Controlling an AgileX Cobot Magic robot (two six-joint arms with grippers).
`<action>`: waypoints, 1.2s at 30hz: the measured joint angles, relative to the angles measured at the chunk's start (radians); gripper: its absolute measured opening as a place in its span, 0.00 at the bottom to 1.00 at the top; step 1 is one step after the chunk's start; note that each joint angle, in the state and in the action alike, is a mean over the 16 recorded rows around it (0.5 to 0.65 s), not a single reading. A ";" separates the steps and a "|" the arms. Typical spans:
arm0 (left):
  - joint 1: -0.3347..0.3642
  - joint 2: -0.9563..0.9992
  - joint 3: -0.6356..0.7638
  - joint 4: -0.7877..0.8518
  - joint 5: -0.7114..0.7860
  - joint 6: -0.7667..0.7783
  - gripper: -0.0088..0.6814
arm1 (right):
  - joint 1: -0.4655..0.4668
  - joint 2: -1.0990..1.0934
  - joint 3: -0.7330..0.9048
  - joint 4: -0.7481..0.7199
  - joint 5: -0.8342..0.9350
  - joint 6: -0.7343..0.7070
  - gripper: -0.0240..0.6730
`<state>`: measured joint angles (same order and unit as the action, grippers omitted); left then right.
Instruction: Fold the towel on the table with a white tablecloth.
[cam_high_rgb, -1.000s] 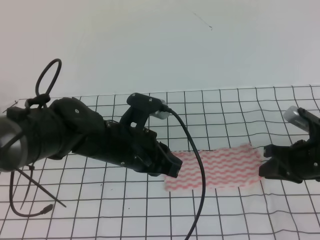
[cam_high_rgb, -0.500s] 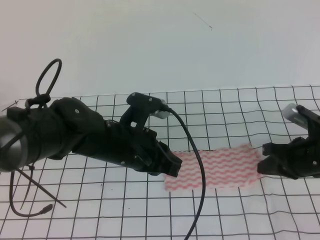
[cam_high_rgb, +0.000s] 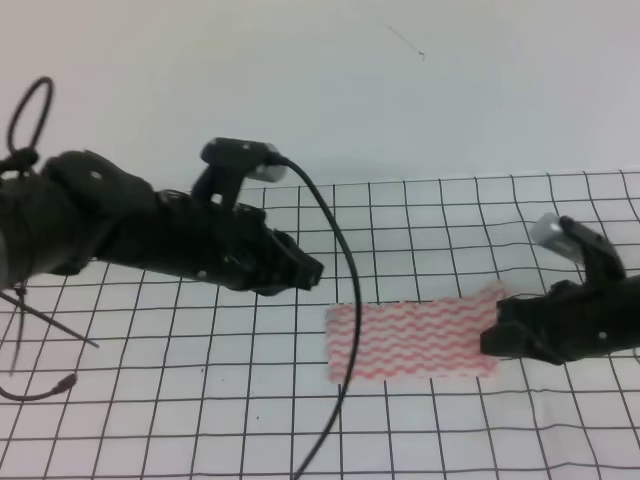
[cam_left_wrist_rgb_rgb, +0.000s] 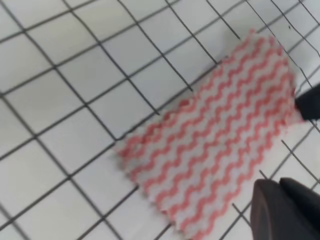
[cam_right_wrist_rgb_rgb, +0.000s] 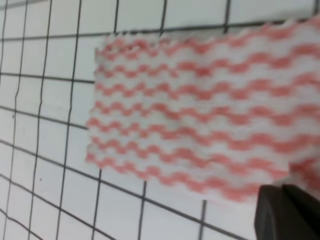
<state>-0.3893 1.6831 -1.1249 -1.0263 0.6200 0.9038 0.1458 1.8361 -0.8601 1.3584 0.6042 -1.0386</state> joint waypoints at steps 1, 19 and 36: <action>0.013 0.000 -0.004 0.000 0.013 -0.001 0.01 | 0.009 0.006 -0.006 0.009 0.002 -0.008 0.03; 0.142 0.000 -0.020 0.019 0.145 -0.004 0.01 | 0.224 0.159 -0.205 0.105 0.043 -0.037 0.03; 0.143 0.000 -0.020 0.021 0.153 -0.003 0.01 | 0.324 0.252 -0.287 0.095 0.097 -0.033 0.03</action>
<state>-0.2467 1.6831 -1.1450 -1.0048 0.7731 0.9009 0.4693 2.0881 -1.1467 1.4532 0.7011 -1.0712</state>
